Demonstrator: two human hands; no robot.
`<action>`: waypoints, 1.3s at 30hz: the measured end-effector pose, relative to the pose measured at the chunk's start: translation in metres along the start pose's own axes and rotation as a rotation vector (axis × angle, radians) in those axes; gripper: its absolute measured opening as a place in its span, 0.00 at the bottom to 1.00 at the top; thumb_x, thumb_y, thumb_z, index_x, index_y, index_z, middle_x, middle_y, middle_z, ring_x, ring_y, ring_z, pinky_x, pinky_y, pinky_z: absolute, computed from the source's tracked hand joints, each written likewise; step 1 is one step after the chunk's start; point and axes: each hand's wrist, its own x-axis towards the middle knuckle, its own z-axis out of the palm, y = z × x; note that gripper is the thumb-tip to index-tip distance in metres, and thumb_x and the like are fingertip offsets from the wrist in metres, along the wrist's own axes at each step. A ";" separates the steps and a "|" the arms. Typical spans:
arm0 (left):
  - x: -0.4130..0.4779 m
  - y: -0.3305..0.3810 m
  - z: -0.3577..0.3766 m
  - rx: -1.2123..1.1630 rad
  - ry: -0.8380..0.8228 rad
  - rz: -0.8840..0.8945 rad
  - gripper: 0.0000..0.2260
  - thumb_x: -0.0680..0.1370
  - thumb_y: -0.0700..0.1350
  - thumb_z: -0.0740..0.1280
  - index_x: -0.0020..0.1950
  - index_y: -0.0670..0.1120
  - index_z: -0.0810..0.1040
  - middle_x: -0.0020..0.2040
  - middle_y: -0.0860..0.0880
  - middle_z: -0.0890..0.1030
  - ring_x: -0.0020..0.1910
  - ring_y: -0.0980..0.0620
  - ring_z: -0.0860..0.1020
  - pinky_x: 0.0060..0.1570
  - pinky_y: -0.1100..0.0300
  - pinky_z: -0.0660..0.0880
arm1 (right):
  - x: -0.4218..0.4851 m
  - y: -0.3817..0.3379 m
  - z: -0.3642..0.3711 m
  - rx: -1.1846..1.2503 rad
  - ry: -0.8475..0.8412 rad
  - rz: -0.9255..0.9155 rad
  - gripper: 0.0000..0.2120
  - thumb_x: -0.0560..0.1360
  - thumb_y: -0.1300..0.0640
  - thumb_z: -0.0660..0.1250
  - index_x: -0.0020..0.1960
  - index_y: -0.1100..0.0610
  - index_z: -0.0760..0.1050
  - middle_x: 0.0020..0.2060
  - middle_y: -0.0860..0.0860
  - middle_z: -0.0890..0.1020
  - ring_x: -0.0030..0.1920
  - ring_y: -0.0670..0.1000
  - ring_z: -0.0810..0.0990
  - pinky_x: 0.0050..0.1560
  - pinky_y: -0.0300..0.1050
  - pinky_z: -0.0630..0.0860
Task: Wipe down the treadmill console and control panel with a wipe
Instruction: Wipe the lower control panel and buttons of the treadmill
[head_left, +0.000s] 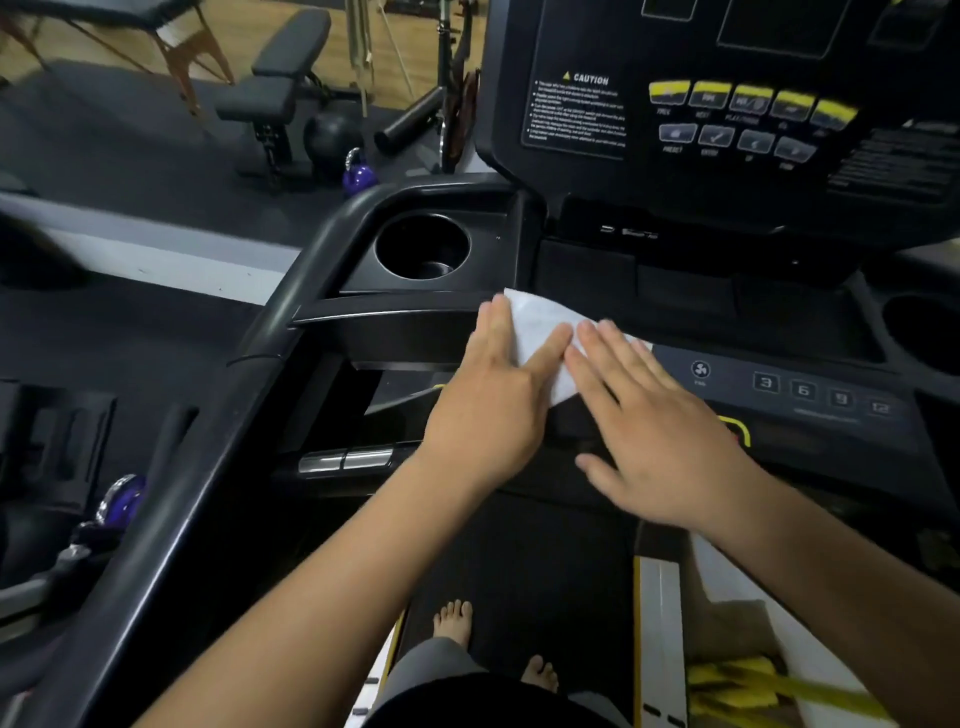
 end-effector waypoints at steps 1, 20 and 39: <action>0.004 0.001 0.001 0.046 0.001 0.018 0.23 0.83 0.43 0.55 0.79 0.49 0.60 0.79 0.32 0.47 0.79 0.35 0.45 0.74 0.41 0.60 | 0.002 0.001 -0.002 -0.001 -0.011 0.008 0.48 0.73 0.43 0.67 0.79 0.60 0.42 0.79 0.59 0.42 0.78 0.57 0.39 0.78 0.54 0.45; -0.058 0.001 0.004 0.243 -0.120 0.256 0.40 0.79 0.64 0.53 0.80 0.37 0.49 0.80 0.36 0.46 0.80 0.39 0.42 0.78 0.44 0.46 | -0.033 -0.025 0.002 0.057 -0.040 0.022 0.52 0.69 0.41 0.69 0.79 0.61 0.42 0.78 0.62 0.44 0.78 0.62 0.42 0.76 0.58 0.47; -0.058 -0.017 -0.011 0.047 -0.215 -0.051 0.51 0.72 0.55 0.72 0.80 0.42 0.39 0.81 0.41 0.45 0.79 0.44 0.55 0.68 0.55 0.69 | 0.006 -0.053 -0.011 0.023 -0.089 -0.154 0.53 0.71 0.42 0.68 0.78 0.62 0.36 0.77 0.61 0.35 0.77 0.61 0.33 0.76 0.57 0.37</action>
